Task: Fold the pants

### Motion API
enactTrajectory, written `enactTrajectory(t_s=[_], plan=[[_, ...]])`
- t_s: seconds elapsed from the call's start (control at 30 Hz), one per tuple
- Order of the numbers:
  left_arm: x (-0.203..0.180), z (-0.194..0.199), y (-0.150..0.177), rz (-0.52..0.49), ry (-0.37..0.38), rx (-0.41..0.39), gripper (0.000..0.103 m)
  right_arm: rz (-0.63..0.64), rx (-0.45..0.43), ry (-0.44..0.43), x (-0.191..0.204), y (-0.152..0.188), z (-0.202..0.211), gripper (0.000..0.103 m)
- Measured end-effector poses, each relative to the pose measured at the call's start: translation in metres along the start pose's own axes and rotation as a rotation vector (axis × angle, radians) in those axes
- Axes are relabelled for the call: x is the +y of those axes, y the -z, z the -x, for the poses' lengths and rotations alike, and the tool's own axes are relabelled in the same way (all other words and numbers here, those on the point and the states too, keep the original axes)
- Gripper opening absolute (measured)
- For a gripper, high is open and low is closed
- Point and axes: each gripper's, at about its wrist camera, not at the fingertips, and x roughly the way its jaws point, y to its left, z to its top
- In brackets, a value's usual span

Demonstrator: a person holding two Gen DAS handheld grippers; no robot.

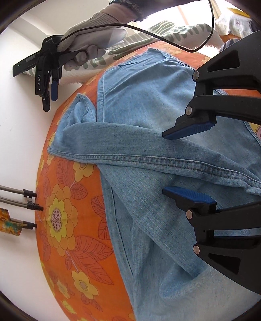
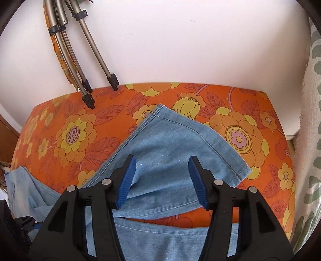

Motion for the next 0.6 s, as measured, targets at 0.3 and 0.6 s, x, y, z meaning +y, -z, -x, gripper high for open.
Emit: enactTrajectory(t_s=[0.3,0.6], plan=[[-0.004,-0.007,0.002,-0.037,-0.004,0.001,0.052,-0.083,0.088,0.001,0.025,-0.037,-0.063,0.058],[-0.006,-0.005,0.002,-0.063,0.011,-0.011,0.052,-0.151,0.114,0.059,0.04,-0.052,-0.12,0.058]])
